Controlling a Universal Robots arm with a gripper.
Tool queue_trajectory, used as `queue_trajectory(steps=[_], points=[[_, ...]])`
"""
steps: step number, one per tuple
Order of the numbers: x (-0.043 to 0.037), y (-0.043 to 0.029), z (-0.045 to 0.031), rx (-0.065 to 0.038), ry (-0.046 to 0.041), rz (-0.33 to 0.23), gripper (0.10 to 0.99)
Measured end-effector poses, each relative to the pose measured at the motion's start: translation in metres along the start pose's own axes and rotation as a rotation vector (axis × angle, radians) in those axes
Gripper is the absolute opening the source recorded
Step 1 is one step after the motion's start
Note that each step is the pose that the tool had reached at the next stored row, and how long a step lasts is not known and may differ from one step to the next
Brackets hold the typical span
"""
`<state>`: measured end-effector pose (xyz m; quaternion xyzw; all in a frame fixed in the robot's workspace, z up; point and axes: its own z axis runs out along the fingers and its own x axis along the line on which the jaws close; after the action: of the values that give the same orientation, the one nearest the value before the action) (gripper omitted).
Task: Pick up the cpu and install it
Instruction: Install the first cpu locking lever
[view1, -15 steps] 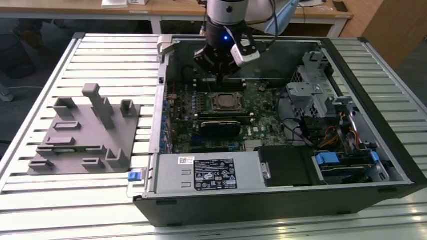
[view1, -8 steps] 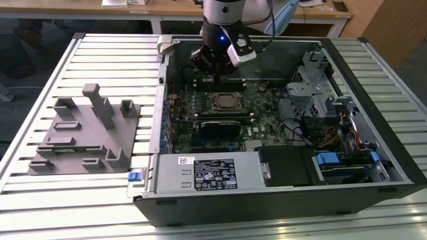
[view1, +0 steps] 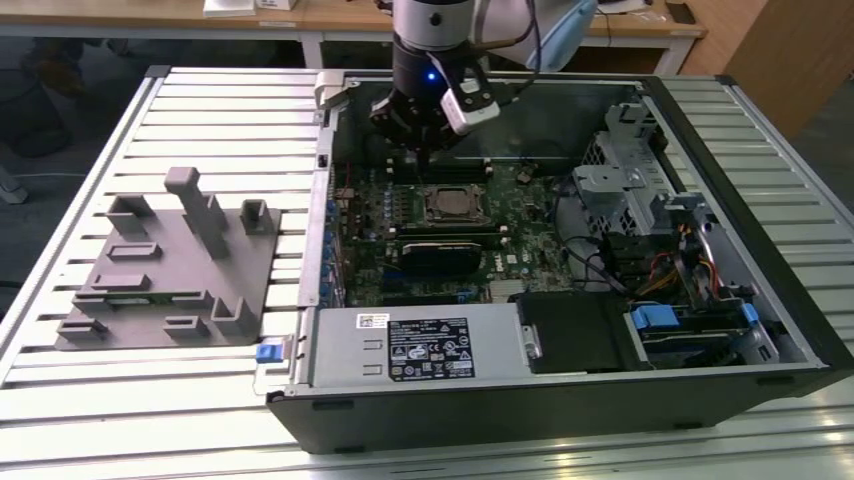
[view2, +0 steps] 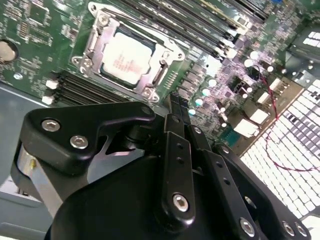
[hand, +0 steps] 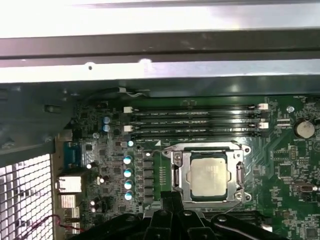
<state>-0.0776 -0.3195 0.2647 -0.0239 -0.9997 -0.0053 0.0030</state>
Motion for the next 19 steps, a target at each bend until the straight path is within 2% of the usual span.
queue_trajectory(steps=[13, 19], points=[[0.0215, 0.0063, 0.0035, 0.000, -0.0002, -0.001, 0.106], [0.0246, 0.0100, 0.0051, 0.000, -0.0001, -0.001, 0.106]])
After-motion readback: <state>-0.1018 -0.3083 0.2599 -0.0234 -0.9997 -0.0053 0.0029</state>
